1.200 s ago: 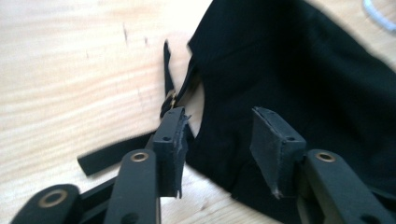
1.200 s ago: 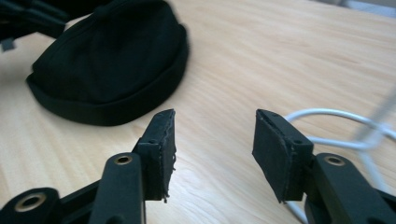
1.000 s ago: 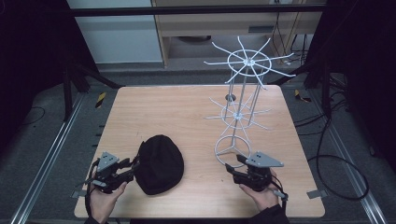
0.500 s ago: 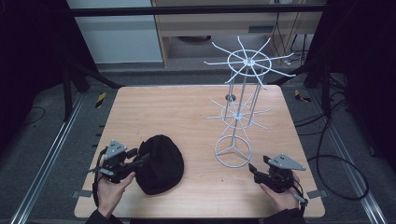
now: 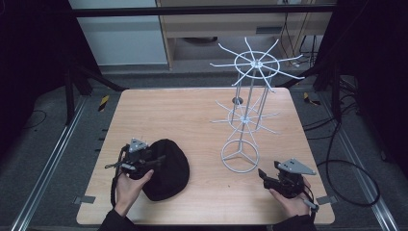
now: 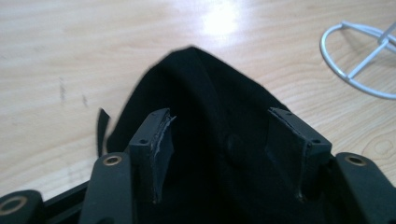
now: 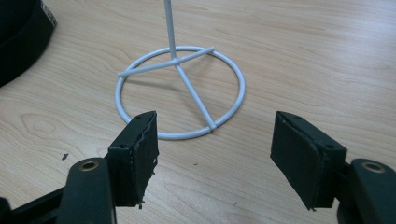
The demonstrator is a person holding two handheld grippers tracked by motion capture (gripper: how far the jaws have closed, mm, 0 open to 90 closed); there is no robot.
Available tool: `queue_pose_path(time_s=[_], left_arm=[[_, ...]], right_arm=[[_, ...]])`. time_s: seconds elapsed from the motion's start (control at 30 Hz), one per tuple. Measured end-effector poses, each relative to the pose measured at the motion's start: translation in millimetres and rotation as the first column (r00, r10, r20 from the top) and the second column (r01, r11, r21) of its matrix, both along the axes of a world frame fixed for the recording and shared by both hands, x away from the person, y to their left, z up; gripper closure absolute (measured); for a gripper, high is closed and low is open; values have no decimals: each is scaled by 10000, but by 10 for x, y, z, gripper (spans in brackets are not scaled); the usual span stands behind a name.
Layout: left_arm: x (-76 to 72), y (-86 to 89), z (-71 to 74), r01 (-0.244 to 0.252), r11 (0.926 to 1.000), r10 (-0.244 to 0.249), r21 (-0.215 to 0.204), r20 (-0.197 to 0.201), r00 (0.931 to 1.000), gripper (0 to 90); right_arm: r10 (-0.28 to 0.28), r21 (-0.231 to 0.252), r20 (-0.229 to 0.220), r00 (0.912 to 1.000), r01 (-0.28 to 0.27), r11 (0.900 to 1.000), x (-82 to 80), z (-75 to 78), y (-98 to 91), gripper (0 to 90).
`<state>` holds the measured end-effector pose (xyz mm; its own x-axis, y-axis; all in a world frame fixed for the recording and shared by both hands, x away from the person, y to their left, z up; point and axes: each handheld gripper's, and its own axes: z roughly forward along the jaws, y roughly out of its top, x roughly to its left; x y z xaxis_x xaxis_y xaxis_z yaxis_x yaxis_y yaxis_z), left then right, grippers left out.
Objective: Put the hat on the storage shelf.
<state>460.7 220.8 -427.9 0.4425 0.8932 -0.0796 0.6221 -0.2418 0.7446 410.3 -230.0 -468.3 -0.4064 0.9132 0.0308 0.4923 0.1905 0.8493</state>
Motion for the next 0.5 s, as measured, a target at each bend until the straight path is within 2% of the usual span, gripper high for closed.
queue_pose_path(time_s=[0.13, 0.27, 0.33, 0.4, 0.43, 0.5], left_arm=[[27, -21, -126, -11, 9995, 21, 312, -337, 9994, 464], [62, -17, -191, -3, 9998, 16, 211, -604, 9982, 515], [88, -17, -233, 37, 9999, -25, 157, -777, 9970, 569], [95, -20, -245, 58, 9999, -51, 88, -785, 9969, 604], [98, -33, -252, 68, 9998, -56, 161, -768, 9970, 684], [98, -36, -253, 102, 9998, -88, 189, -758, 9971, 699]], right_arm=[[76, -91, -70, 9999, -76, 9999, 14, -20, 8, 321], [105, -80, -185, 9998, -107, 9999, 19, -25, 15, 322], [133, -132, -164, 9998, -136, 9998, 26, -36, 12, 322], [142, -133, -172, 9998, -144, 9998, 27, -37, 11, 323], [144, -72, -231, 9996, -146, 9999, 24, -37, 14, 325], [127, -74, -260, 9996, -129, 9999, 24, -37, 14, 325]])
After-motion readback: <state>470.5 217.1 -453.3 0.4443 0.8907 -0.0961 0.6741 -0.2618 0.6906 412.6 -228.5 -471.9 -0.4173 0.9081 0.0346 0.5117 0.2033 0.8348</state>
